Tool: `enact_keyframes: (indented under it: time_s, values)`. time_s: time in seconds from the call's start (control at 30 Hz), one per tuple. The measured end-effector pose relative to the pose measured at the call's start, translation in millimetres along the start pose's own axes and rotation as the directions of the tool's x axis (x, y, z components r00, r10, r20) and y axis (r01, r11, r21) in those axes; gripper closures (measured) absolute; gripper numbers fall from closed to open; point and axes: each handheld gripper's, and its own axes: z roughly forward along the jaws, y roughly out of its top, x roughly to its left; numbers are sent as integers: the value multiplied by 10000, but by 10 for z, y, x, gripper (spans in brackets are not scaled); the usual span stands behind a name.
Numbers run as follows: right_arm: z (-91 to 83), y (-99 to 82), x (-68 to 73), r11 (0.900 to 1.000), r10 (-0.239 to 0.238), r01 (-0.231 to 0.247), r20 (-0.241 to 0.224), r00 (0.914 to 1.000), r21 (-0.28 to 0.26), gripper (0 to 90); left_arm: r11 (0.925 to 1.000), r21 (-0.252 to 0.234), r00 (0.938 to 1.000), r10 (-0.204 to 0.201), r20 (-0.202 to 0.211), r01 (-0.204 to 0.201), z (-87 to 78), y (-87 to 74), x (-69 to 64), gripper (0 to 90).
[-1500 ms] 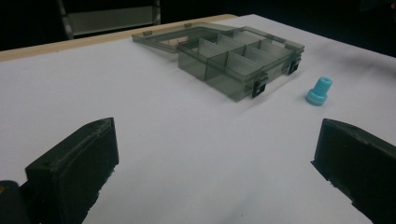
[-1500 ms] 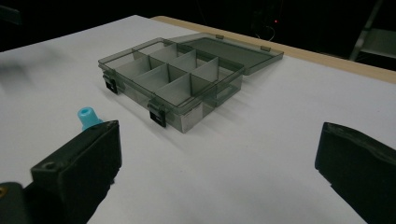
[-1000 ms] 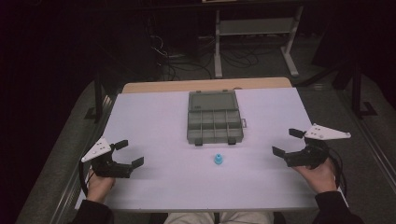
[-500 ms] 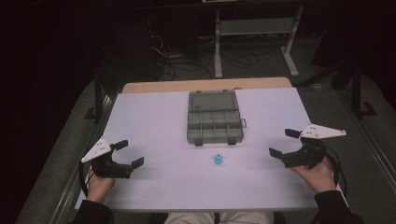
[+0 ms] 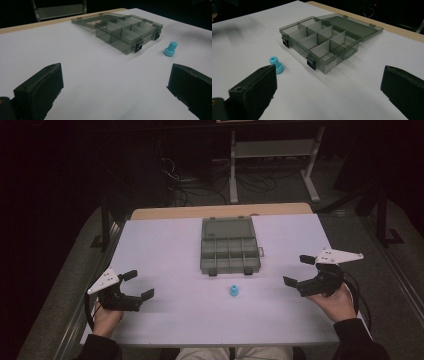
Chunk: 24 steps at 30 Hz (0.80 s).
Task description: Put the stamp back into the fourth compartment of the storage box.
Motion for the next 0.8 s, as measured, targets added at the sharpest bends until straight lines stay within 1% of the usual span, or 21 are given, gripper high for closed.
enact_keyframes:
  time_s: [0.33, 0.43, 0.63, 0.8]
  values:
    - [79, 66, 39, 9995, -250, 255, -272, 9993, 190, 2, 10000, 12, 10000, 40, -21, -40, -1, 3, -9, 0]
    - [102, 88, 49, 9995, -268, 274, -355, 9990, 168, 2, 10000, 8, 10000, 39, -31, -39, 0, 3, -7, 0]
    - [178, 144, 80, 9988, -407, 419, -492, 9980, 243, 2, 10000, -14, 10000, 54, -2, -54, -1, 5, -12, 0]
    - [249, 217, 133, 9974, -617, 640, -682, 9958, 326, 2, 10000, -27, 10000, 82, -17, -82, -4, 7, -9, 0]
